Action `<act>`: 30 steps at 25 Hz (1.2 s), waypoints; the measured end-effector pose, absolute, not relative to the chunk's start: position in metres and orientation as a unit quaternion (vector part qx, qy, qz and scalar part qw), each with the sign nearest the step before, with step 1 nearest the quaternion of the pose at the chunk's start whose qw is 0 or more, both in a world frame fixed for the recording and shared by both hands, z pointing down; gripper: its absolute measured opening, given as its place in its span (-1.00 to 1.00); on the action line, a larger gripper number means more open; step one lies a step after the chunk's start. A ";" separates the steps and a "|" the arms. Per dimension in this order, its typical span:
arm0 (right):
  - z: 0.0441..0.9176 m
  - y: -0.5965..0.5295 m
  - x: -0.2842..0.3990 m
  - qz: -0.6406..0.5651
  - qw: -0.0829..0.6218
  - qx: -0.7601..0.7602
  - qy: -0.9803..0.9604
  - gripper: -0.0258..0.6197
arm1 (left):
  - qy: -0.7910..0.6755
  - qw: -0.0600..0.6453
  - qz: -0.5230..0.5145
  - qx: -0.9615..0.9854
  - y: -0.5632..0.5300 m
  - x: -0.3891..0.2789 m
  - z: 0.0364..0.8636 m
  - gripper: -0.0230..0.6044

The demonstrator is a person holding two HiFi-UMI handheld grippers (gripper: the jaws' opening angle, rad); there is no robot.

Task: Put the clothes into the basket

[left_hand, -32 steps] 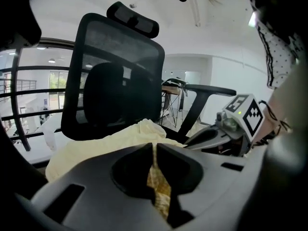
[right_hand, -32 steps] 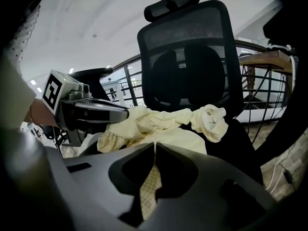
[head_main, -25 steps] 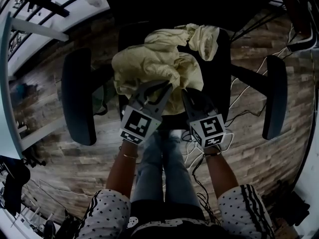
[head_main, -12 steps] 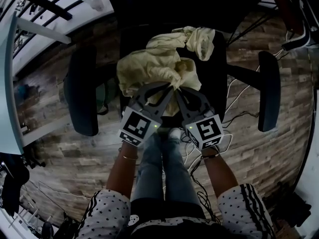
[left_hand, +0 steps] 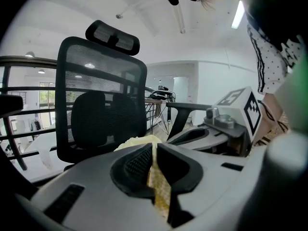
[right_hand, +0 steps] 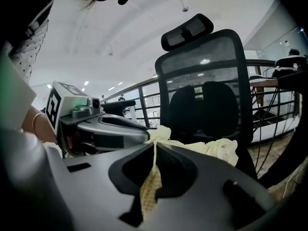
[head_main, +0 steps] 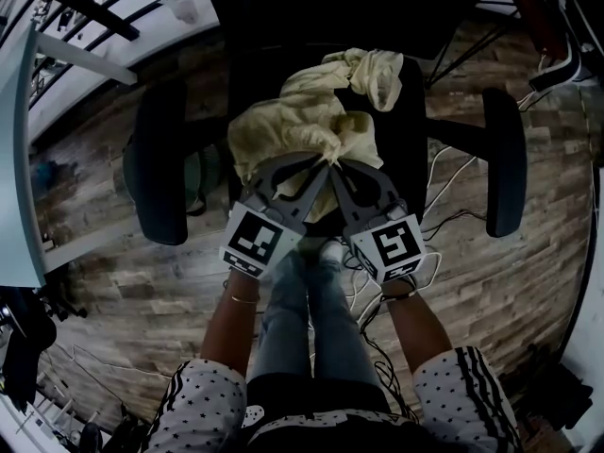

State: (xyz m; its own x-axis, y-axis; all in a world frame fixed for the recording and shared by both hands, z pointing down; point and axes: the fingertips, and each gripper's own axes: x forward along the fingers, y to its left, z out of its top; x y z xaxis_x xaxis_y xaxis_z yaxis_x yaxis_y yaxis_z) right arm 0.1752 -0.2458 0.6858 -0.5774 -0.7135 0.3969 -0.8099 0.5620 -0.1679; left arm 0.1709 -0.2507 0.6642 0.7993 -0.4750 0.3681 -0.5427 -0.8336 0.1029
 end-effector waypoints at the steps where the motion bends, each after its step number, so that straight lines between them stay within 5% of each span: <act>1: 0.683 -0.246 0.176 0.165 0.141 0.437 -0.873 -0.83 | -0.271 0.101 0.162 0.943 -0.250 0.171 0.661 -0.79; 30: 0.581 -0.232 0.189 0.121 0.103 0.464 -0.872 -0.83 | -0.283 0.074 0.112 0.950 -0.234 0.180 0.561 -0.80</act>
